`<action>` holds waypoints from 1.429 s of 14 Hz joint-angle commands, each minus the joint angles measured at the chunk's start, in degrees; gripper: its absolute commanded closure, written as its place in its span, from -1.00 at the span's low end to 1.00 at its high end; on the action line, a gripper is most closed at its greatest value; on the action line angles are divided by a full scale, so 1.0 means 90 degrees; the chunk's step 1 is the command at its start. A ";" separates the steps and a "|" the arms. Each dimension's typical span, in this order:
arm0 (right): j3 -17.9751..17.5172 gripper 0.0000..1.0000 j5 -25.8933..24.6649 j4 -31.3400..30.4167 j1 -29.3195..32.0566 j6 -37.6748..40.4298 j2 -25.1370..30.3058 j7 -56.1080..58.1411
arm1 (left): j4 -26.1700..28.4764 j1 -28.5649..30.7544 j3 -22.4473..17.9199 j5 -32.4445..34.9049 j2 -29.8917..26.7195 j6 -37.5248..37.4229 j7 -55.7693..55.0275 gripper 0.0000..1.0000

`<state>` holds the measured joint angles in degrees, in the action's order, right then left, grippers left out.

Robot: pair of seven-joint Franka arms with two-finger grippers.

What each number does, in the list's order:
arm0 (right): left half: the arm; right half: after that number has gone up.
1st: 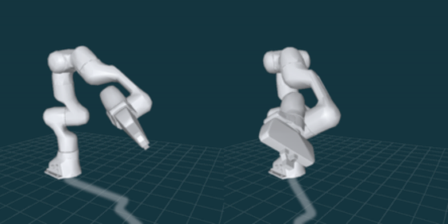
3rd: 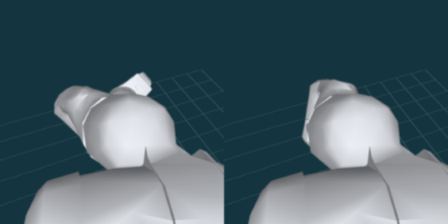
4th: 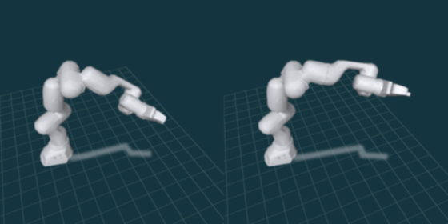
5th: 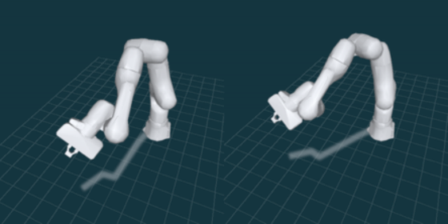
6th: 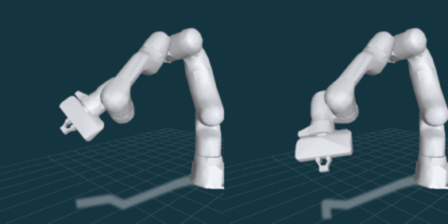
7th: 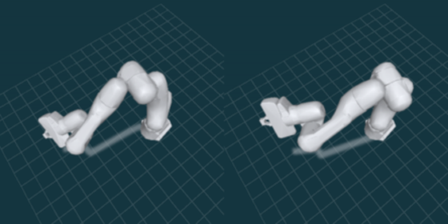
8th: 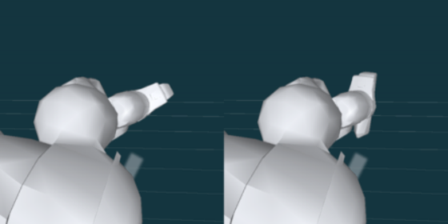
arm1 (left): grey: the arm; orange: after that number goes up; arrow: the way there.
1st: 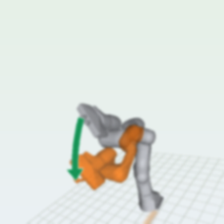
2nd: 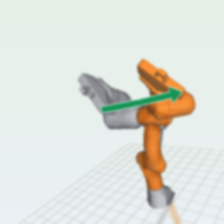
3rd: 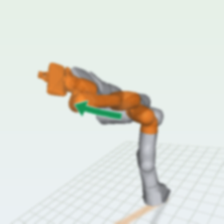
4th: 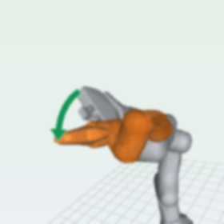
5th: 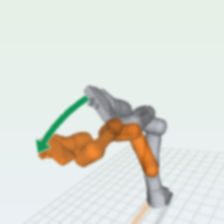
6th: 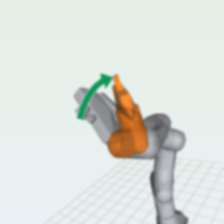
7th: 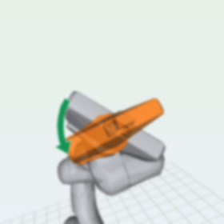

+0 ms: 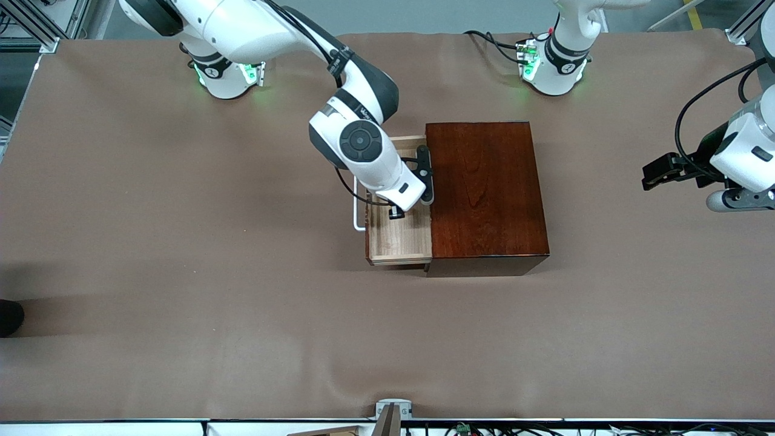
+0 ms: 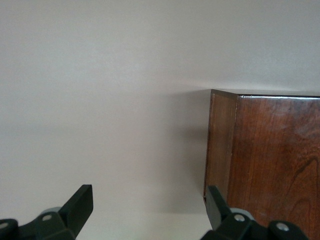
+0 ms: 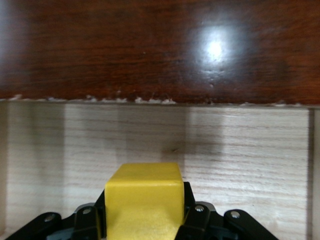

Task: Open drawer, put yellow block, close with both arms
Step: 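Carry the yellow cube into the open drawer and lower it with the right gripper, then open the right gripper and withdraw it from the drawer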

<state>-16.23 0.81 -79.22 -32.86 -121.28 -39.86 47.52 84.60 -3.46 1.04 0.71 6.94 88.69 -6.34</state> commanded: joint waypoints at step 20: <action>0.0114 -1.00 -0.0236 0.0014 0.3013 0.1717 0.1733 -0.0749 | 0.0132 -0.0094 0.0021 -0.0021 -0.0117 0.0360 0.0030 -1.00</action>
<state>-14.25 -0.42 -77.56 -10.98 -106.09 -25.92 41.75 84.79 -3.91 1.38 0.71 6.92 91.32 -6.43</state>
